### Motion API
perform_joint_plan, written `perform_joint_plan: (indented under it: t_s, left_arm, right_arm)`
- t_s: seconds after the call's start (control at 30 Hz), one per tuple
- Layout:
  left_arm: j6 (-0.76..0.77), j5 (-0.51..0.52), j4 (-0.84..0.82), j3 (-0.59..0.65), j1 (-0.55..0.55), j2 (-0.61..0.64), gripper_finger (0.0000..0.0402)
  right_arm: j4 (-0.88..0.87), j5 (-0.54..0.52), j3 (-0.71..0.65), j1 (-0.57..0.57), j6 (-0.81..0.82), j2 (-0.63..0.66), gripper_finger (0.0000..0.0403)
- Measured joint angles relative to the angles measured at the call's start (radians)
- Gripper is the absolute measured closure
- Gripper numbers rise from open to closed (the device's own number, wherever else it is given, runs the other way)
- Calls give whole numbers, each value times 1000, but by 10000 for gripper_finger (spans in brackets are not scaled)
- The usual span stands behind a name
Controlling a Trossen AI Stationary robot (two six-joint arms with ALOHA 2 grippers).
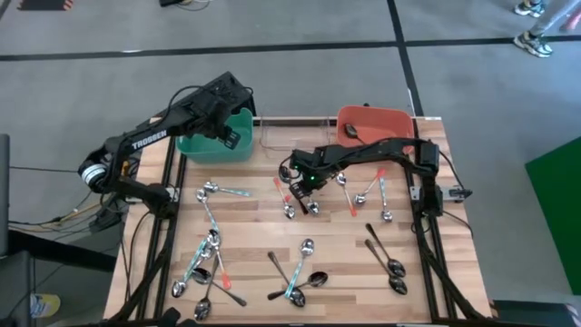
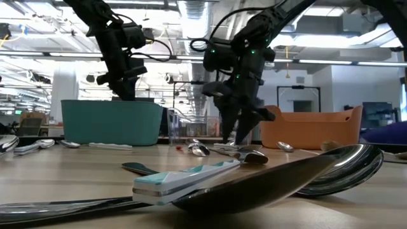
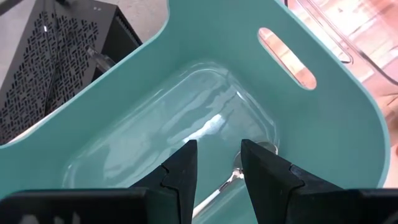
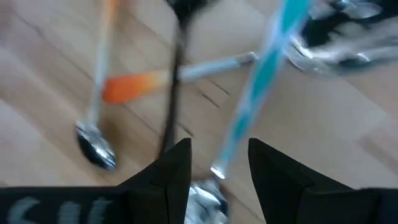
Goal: Sort silverware by color (type)
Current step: Put the blue spoon into the transparent bin
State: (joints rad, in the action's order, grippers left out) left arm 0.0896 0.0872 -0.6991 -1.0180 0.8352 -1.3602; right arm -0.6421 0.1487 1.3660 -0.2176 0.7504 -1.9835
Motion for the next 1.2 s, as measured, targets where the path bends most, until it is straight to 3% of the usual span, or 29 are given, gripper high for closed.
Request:
perform_joint_plan:
  t_s: [0.43, 0.8, 1.2]
  left_arm:
    - [-42, 4, 0, 0, 1, 0, 290]
    - [-68, 5, 11, -1, 30, 0, 290]
    - [-100, 6, 10, -1, 58, 0, 290]
  right_arm:
    - [9, -25, 5, -8, 5, -61, 247]
    - [-17, -45, 4, -12, 1, -79, 380]
    - [-145, -49, -8, -14, -18, 42, 381]
